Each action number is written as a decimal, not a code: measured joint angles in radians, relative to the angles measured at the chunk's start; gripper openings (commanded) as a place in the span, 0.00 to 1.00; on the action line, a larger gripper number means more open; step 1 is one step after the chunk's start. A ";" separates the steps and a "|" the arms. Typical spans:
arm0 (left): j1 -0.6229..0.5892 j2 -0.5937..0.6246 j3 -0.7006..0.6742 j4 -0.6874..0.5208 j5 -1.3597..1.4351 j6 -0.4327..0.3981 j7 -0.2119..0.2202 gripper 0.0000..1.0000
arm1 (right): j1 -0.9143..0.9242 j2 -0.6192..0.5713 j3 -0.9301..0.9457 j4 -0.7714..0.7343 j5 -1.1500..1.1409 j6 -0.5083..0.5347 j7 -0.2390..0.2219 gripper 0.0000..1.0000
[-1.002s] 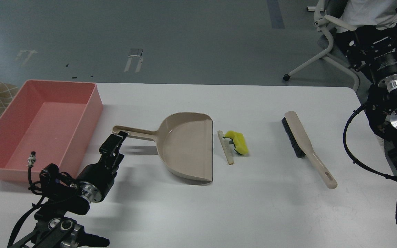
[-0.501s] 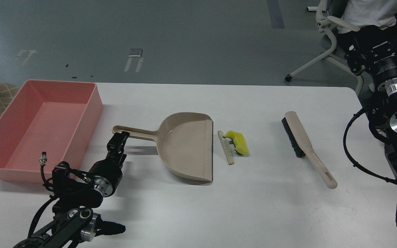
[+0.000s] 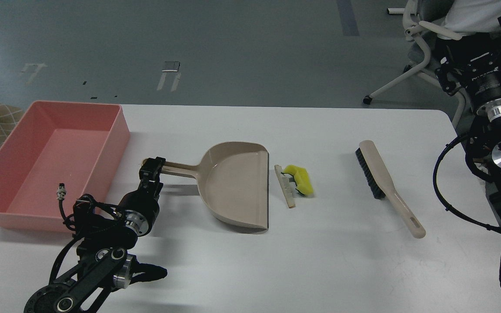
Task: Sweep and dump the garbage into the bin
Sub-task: 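Close the left gripper on the dustpan handle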
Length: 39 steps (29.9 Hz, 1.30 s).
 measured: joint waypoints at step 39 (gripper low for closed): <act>-0.087 -0.028 0.005 0.077 -0.018 -0.001 0.044 0.44 | -0.019 0.001 0.002 -0.001 0.000 0.000 0.000 1.00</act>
